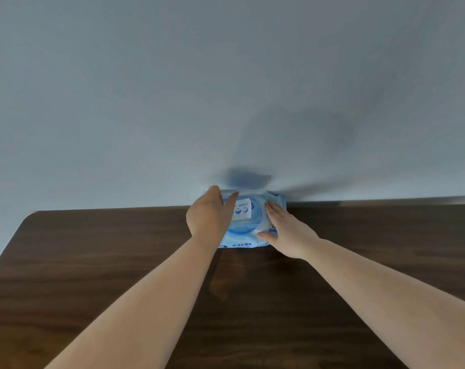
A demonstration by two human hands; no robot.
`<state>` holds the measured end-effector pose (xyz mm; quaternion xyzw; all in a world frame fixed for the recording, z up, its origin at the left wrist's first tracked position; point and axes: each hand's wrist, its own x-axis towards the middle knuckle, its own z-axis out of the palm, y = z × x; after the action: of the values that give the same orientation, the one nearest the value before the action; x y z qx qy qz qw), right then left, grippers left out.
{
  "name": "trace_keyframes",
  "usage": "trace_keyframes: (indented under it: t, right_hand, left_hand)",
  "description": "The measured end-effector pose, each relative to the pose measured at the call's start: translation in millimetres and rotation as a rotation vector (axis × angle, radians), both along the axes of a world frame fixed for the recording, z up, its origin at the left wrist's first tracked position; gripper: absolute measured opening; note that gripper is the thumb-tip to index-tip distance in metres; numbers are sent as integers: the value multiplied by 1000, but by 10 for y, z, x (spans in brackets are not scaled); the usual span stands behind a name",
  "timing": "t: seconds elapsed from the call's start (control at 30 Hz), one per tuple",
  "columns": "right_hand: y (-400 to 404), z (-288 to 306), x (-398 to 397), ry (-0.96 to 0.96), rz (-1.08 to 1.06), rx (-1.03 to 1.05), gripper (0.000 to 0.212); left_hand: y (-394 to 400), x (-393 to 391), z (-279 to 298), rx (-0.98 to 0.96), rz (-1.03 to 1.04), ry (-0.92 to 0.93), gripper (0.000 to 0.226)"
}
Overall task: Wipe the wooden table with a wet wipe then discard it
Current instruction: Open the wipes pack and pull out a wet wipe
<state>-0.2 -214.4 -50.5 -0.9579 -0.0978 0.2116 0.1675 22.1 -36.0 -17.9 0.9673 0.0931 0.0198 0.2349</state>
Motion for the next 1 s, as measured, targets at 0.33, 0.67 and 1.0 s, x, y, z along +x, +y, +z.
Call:
trace_keyframes:
  t: [0.33, 0.67, 1.0]
  right_hand:
    - [44, 258, 2, -66, 42, -191, 53]
    - [534, 172, 204, -254, -38, -15, 21]
    - [617, 179, 259, -311, -157, 132, 10]
  left_hand:
    - [-105, -109, -85, -142, -134, 14, 15]
    - [443, -99, -120, -362, 1, -20, 16]
    - [476, -119, -156, -302, 80, 74, 15]
